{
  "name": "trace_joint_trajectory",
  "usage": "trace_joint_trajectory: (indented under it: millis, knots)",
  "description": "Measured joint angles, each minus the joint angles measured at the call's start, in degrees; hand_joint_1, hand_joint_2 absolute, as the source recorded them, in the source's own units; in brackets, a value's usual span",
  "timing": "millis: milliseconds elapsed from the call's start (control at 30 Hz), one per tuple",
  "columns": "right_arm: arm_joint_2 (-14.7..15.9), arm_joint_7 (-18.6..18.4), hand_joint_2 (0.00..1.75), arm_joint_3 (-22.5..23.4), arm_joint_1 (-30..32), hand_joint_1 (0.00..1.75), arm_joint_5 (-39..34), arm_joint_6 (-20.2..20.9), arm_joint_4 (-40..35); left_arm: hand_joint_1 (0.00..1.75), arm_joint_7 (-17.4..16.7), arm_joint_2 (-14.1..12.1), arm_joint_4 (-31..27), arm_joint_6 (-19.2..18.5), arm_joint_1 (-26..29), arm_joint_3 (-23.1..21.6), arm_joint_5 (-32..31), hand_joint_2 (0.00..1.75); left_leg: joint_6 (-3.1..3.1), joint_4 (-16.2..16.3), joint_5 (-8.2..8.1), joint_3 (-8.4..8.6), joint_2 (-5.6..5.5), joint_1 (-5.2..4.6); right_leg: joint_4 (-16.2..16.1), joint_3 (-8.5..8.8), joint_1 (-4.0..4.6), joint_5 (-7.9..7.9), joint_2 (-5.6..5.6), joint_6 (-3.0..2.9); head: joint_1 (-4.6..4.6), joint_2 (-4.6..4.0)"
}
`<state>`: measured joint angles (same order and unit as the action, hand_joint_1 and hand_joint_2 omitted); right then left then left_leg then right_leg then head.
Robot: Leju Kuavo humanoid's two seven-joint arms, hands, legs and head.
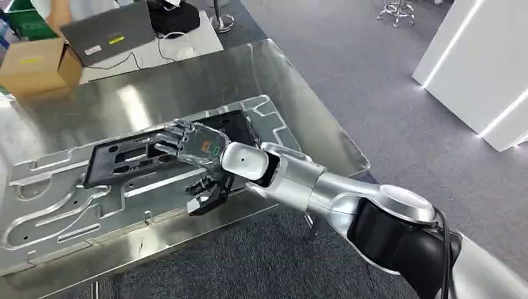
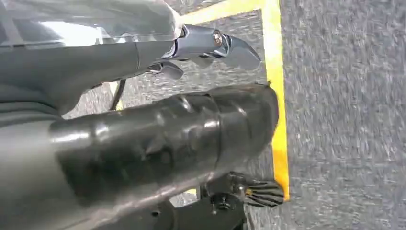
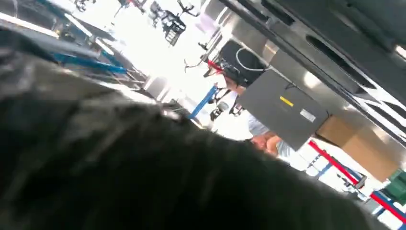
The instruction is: Take the parts from the cabinet and place them on the table.
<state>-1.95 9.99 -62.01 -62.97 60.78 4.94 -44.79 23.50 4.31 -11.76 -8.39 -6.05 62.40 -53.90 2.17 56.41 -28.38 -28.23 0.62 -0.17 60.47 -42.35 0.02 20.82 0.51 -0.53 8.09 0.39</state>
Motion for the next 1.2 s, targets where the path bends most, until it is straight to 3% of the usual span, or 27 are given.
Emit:
trace_joint_trajectory:
  millis: [33, 100, 133, 200, 233, 267, 333, 367, 433, 467, 500, 533, 600, 633, 667, 700, 767, 800, 833, 867, 967, 1000, 1033, 1100, 1133, 1167, 1200]
  knots:
    - [0.04, 0.0, 0.0, 0.02, -0.02, 0.0, 0.0, 0.0, 0.02, 0.0, -0.02, 0.0, 0.0, 0.0, 0.1, 0.02, 0.0, 0.0, 0.74, -0.12, 0.92, -0.96, 0.16, 0.03, 2.5, -0.59, -0.14, 4.46, -0.04, 0.38, 0.0, 0.0]
    - [0.13, 0.0, 0.0, 0.04, 0.05, 0.0, 0.0, 0.0, 0.02, 0.0, -0.07, 0.02, 0.0, 0.02, 0.24, 0.02, -0.04, 0.0, 0.67, 0.08, 2.43, -3.04, 0.32, 0.03, 10.63, -1.88, -0.5, 11.08, -0.14, 1.11, 0.02, 0.0]
    - [0.17, 0.0, 0.0, 0.04, 0.12, 0.0, 0.0, 0.0, 0.02, 0.0, -0.09, 0.04, 0.0, 0.02, 0.23, 0.02, -0.04, 0.0, 0.58, 0.23, 3.16, -4.13, 0.38, 0.03, 14.42, -2.29, -0.7, 11.75, -0.17, 1.42, -0.02, 0.0]
    - [0.28, 0.0, 0.0, 0.04, 0.32, 0.0, 0.0, 0.0, 0.02, 0.0, -0.26, 0.07, 0.0, 0.07, 0.23, 0.02, -0.04, 0.0, 0.23, 0.77, 4.51, -6.53, 0.45, 0.15, 16.95, -0.79, -1.02, 7.93, -0.21, 1.9, -0.02, 0.0]
    - [0.31, 0.02, 0.0, 0.04, 0.31, 0.0, -0.04, 0.0, 0.02, 0.0, -0.35, 0.11, 0.0, 0.07, 0.24, 0.02, -0.04, 0.0, -0.02, 1.21, 5.1, -7.71, 0.46, 0.23, 14.98, 1.56, -1.12, 5.8, -0.21, 2.0, 0.0, 0.0]
    - [0.35, 0.02, 0.0, 0.04, 0.26, 0.0, -0.18, 0.0, 0.0, 0.0, -0.35, 0.13, 0.0, 0.09, 0.25, 0.07, -0.04, 0.0, -0.3, 1.73, 5.56, -8.69, 0.45, 0.31, 11.36, 4.81, -1.24, 5.22, -0.23, 2.02, 0.0, 0.0]
    - [0.33, 0.2, 0.0, 0.2, 0.15, 0.0, -0.31, 0.02, -0.44, 0.0, -0.37, 0.18, 0.0, 0.07, 0.24, 0.09, -0.02, 0.0, -0.94, 2.93, 6.11, -10.04, 0.31, 0.08, 0.87, 12.23, -0.91, 9.66, -0.23, 1.64, -0.04, 0.0]
    - [0.39, 0.2, 0.0, 0.33, 0.15, 0.0, -0.37, 0.07, -0.63, 0.0, -0.39, 0.22, 0.0, 0.02, 0.31, 0.13, -0.04, 0.0, -1.45, 2.88, 6.68, -10.19, 0.35, 0.15, -0.37, 12.84, -0.74, 10.56, -0.2, 0.8, -0.02, 0.02]
    - [0.5, 0.28, 0.0, 0.31, 0.22, 0.0, -0.46, 0.26, -0.68, 0.0, -0.46, 0.22, 0.0, 0.02, 0.32, 0.35, -0.07, 0.0, -2.18, 2.36, 7.97, -10.34, 0.33, 0.45, -0.45, 12.13, -0.27, 9.58, -0.21, 0.04, -0.04, 0.02]
    - [0.59, 0.33, 0.0, 0.31, 0.36, 0.0, -0.52, 0.42, -0.68, 0.0, -0.5, 0.22, 0.0, 0.02, 0.63, 0.48, -0.07, 0.0, -2.61, 2.18, 8.32, -10.69, 0.23, 0.54, -0.95, 11.5, -0.6, 8.73, -0.36, -0.75, 0.02, 0.0]
    - [0.63, 0.35, 0.0, 0.31, 0.37, 0.0, -0.63, 0.57, -0.7, 0.0, -0.52, 0.3, 0.0, 0.02, 0.63, 0.57, -0.07, 0.0, -2.98, 3.16, 6.26, -11.23, 0.06, 0.85, -1.11, 11.02, -0.76, 7.89, -0.73, -1.37, -0.04, 0.0]
    - [0.63, 0.37, 0.0, 0.31, 0.34, 0.0, -0.72, 0.59, -0.83, 0.0, -0.59, 0.46, 0.02, -0.09, 0.76, 0.57, -0.09, 0.0, -3.3, 5.46, 2.57, -12.11, -0.05, 0.87, -1.14, 10.11, -0.77, 7.14, -0.69, -1.92, -0.04, 0.0]
    - [0.63, 0.39, 0.0, 0.28, 0.38, 0.0, -0.85, 0.72, -0.96, 0.0, -0.59, 0.46, 0.02, -0.02, 0.71, 0.59, -0.09, 0.0, -3.71, 12.94, -3.82, -13.92, -0.09, 0.99, -1.09, 8.45, -0.66, 5.66, -0.67, -2.06, -0.04, 0.0]
    - [0.68, 0.39, 0.0, 0.28, 0.46, 0.0, -0.9, 0.85, -0.96, 0.0, -0.59, 0.44, 0.02, -0.02, 0.64, 0.63, -0.09, 0.0, -3.87, 16.85, -5.42, -14.51, -0.13, 0.98, -1.02, 7.34, -0.62, 4.82, -0.67, -2.03, -0.07, 0.0]
    - [0.74, 0.42, 0.0, 0.26, 0.6, 0.0, -0.94, 0.87, -0.96, 0.0, -0.59, 0.44, 0.02, -0.02, 0.61, 0.7, -0.09, 0.0, -3.96, 19.34, -4.85, -14.31, -0.14, 0.99, -0.94, 6.18, -0.62, 4.0, -0.67, -1.94, -0.05, 0.0]
    - [0.81, 0.44, 0.0, 0.26, 0.74, 0.0, -0.94, 0.87, -0.96, 0.0, -0.61, 0.44, 0.02, -0.02, 0.62, 0.74, -0.09, 0.0, -4.0, 19.36, -2.83, -13.16, -0.14, 1.01, -0.82, 5.14, -0.66, 3.28, -0.67, -1.82, -0.07, 0.0]
    - [0.87, 0.44, 0.0, 0.26, 0.85, 0.0, -0.94, 0.87, -0.98, 0.0, -0.7, 0.44, 0.0, -0.02, 0.62, 0.83, -0.09, 0.0, -3.99, 14.01, 1.27, -8.02, -0.13, 1.08, -0.42, 3.17, -0.78, 1.95, -0.68, -1.44, -0.07, 0.0]
    - [0.87, 0.44, 0.0, 0.26, 0.82, 0.0, -0.96, 0.87, -1.03, 0.0, -0.7, 0.42, 0.0, -0.02, 0.59, 0.85, -0.09, 0.0, -3.87, 9.43, 1.15, -4.32, -0.17, 1.12, -0.22, 2.49, -0.8, 1.38, -0.63, -1.2, -0.09, 0.0]
    - [0.9, 0.46, 0.0, 0.28, 0.78, 0.0, -0.96, 0.83, -1.25, 0.0, -0.7, 0.42, 0.0, -0.02, 0.39, 0.85, -0.09, 0.0, -3.61, 3.59, -1.77, -0.24, -0.42, 0.84, -0.04, 1.98, -0.59, 0.86, -0.53, -0.79, -0.09, 0.02]
    - [1.01, 0.44, 0.0, 0.33, 0.8, 0.0, -0.98, 0.81, -1.36, 0.0, -0.68, 0.37, 0.0, -0.02, 0.34, 0.87, -0.09, 0.0, -2.92, 1.36, -2.49, 0.57, -0.63, 0.69, -0.12, 2.0, -0.59, 0.31, -0.67, -0.39, -0.02, 0.02]
    - [1.05, 0.57, 0.0, 0.31, 0.85, 0.0, -0.98, 0.83, -1.44, 0.0, -0.7, 0.37, 0.0, -0.02, 0.37, 0.96, -0.09, 0.0, -1.47, 1.14, -0.82, -0.7, -0.55, 0.48, -1.47, 2.09, -0.54, -1.89, -0.68, 0.71, 0.02, 0.0]
    - [1.31, 0.57, 0.0, 0.31, 0.86, 0.0, -0.98, 0.9, -1.42, 0.0, -0.7, 0.41, 0.0, -0.02, 0.26, 0.98, -0.09, 0.0, -0.83, 0.82, 0.21, -1.24, -0.16, 0.89, -0.98, 1.67, -0.71, -0.77, -0.62, 0.95, -0.04, 0.0]
    - [1.33, 0.59, 0.0, 0.31, 0.82, 0.0, -0.98, 0.9, -1.42, 0.0, -0.74, 0.44, 0.0, -0.02, 0.16, 0.98, -0.11, 0.0, -0.07, 0.81, 1.01, -1.98, -0.07, 0.79, 0.78, 0.59, -0.75, 2.61, -0.59, 1.04, 0.0, 0.0]
    - [1.49, 0.59, 0.0, 0.31, 0.86, 0.0, -0.98, 0.92, -1.42, 0.0, -0.77, 0.44, 0.0, -0.02, 0.18, 1.01, -0.11, 0.0, 0.38, 0.88, 2.59, -3.98, 0.11, 0.66, 8.68, -1.43, -0.79, 10.13, -0.56, 1.19, 0.0, 0.0]
    - [1.51, 0.59, 0.0, 0.31, 0.92, 0.0, -0.98, 0.92, -1.42, 0.0, -0.77, 0.44, 0.0, 0.0, 0.18, 1.01, -0.11, 0.0, 0.44, 0.94, 3.41, -5.08, 0.13, 0.55, 13.08, -2.18, -0.78, 12.18, -0.54, 1.31, -0.02, 0.0]
    - [1.53, 0.59, 0.0, 0.31, 1.01, 0.0, -0.98, 0.92, -1.42, 0.0, -0.76, 0.44, 0.0, 0.09, 0.17, 1.03, -0.11, 0.0, 0.43, 1.07, 4.25, -6.19, 0.15, 0.43, 16.23, -2.27, -0.79, 11.93, -0.55, 1.36, -0.02, 0.0]
    - [1.57, 0.59, 0.0, 0.28, 1.13, 0.0, -0.98, 0.92, -1.42, 0.0, -0.77, 0.44, 0.0, 0.15, 0.18, 1.03, -0.13, 0.0, 0.36, 1.23, 5.01, -7.34, 0.15, 0.33, 17.23, -1.44, -0.78, 9.96, -0.55, 1.29, -0.02, 0.0]
